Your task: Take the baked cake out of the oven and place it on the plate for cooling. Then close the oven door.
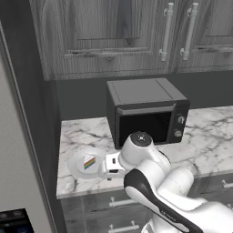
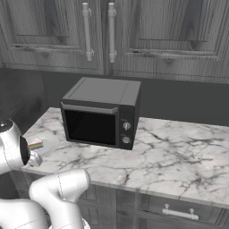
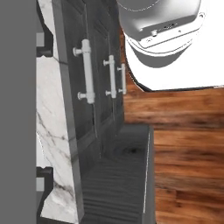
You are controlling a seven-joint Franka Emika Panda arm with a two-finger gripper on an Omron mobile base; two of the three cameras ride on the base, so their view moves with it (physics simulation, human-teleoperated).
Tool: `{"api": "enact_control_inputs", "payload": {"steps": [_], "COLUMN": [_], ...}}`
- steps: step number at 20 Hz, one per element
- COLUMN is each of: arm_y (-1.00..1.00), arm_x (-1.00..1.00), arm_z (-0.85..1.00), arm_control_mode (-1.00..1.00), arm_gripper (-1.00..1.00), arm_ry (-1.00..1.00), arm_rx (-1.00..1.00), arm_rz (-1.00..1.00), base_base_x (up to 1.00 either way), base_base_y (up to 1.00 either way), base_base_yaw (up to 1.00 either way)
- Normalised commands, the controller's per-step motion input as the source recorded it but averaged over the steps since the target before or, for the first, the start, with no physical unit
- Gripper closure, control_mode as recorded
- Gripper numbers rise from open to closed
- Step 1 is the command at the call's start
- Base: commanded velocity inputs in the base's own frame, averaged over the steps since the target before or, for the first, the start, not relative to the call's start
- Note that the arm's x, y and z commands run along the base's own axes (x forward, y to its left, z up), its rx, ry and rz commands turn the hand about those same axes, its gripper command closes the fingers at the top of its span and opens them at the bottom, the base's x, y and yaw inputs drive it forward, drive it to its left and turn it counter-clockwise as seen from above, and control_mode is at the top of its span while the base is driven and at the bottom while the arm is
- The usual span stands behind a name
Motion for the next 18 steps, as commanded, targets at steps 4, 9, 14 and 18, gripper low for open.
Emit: {"api": "enact_control_inputs", "payload": {"steps": [4, 9, 14, 18], "arm_y": [0.0, 0.0, 0.0, 0.0], "arm_x": [0.0, 0.0, 0.0, 0.0], "arm_z": [0.0, 0.0, 0.0, 0.0], "arm_control_mode": [-1.0, -1.0, 1.0, 1.0], "arm_gripper": [-1.0, -1.0, -1.0, -1.0], "arm_ry": [0.0, 0.0, 0.0, 0.0], "arm_rx": [0.0, 0.0, 0.0, 0.0], "arm_rz": [0.0, 0.0, 0.0, 0.0], "base_base_x": [0.0, 0.0, -0.33, -0.69], "base_base_y": [0.0, 0.0, 0.0, 0.02], "base_base_yaw": [0.0, 0.0, 0.0, 0.0]}}
